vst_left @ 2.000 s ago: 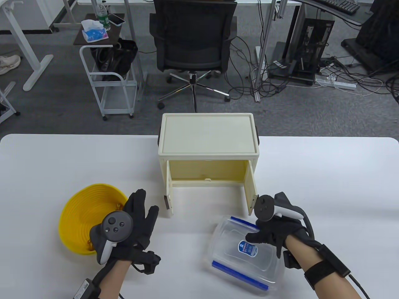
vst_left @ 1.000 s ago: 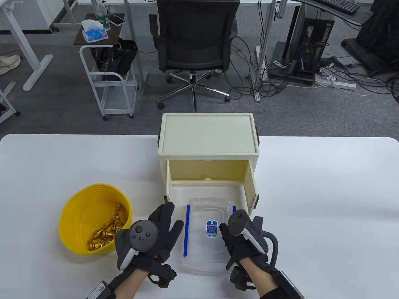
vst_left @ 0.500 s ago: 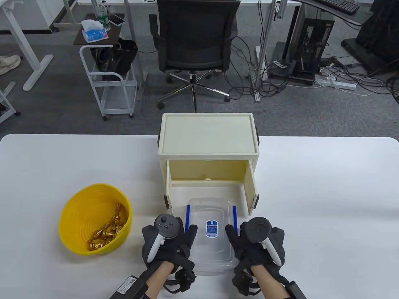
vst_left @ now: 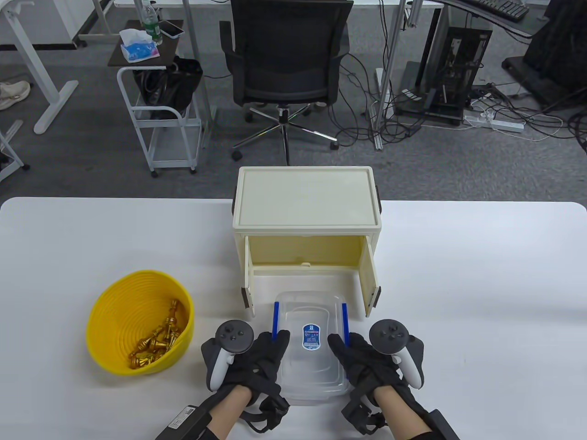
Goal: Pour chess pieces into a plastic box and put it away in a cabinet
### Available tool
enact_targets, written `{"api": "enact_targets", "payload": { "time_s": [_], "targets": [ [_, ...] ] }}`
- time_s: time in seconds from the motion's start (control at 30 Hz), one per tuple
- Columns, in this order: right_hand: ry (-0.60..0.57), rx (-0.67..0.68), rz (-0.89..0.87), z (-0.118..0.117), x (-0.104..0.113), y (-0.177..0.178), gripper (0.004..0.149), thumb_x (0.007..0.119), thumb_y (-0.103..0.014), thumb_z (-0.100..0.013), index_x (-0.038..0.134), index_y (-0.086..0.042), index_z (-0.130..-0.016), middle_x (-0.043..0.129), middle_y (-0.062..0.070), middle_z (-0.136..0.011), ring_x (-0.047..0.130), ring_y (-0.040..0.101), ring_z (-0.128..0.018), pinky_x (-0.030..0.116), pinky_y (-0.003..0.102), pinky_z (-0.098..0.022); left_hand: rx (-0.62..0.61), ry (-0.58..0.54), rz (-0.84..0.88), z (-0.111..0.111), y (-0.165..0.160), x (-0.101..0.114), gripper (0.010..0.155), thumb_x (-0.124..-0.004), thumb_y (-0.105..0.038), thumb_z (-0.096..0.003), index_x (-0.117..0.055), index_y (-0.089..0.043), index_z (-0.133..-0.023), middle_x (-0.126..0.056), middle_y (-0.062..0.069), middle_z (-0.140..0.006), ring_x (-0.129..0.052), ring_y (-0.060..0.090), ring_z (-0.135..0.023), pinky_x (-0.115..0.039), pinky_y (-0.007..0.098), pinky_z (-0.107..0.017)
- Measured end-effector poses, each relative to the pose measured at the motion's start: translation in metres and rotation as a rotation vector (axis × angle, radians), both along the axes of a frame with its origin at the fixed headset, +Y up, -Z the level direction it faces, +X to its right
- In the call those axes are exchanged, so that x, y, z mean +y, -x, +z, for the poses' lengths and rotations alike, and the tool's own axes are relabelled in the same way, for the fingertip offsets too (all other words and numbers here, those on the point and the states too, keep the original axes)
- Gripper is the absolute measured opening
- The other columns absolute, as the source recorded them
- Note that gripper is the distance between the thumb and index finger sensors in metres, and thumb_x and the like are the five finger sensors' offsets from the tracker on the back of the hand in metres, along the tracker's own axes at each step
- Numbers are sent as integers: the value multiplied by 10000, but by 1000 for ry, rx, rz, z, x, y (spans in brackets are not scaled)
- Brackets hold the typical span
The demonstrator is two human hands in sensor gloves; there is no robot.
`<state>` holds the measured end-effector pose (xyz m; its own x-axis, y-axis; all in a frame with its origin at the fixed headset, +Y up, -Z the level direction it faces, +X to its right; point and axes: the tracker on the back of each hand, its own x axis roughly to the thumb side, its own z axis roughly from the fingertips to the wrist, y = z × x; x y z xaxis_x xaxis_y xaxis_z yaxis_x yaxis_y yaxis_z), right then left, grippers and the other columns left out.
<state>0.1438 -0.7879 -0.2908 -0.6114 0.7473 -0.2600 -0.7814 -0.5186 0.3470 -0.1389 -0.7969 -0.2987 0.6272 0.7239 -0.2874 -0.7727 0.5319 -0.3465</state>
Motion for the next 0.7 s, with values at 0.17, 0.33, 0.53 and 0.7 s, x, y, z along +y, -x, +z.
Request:
{"api": "enact_targets", "payload": {
  "time_s": [0.17, 0.33, 0.53, 0.7],
  "targets": [
    [16, 20, -53, -2, -3, -2, 834, 527, -578, -575, 456, 119, -1029, 801, 250, -685, 883, 329, -451, 798, 494, -442, -58, 70, 93, -4, 4, -5, 780, -496, -659, -570, -511, -36, -1038, -845, 155, -698, -947, 214, -480, -840, 387, -384],
    [35, 44, -96, -3, -5, -4, 821, 510, -559, -578, 438, 121, -1032, 784, 263, -691, 876, 334, -455, 792, 498, -446, -73, 89, 116, -5, 5, -5, 753, -483, -645, -579, -510, -43, -1031, -835, 159, -708, -939, 217, -492, -836, 391, -395],
    [71, 73, -195, -6, -11, -10, 810, 524, -544, -578, 426, 118, -1035, 768, 274, -696, 871, 334, -457, 788, 496, -449, -96, 134, 195, -6, 9, -8, 728, -490, -623, -587, -497, -39, -1023, -816, 166, -735, -929, 230, -520, -828, 403, -420],
    [100, 100, -277, -9, -17, -14, 795, 529, -536, -578, 419, 99, -1043, 748, 279, -700, 862, 333, -461, 782, 492, -449, -117, 170, 305, -8, 14, -14, 707, -495, -599, -591, -478, -41, -1025, -797, 186, -756, -917, 253, -548, -815, 423, -445]
  ]
}}
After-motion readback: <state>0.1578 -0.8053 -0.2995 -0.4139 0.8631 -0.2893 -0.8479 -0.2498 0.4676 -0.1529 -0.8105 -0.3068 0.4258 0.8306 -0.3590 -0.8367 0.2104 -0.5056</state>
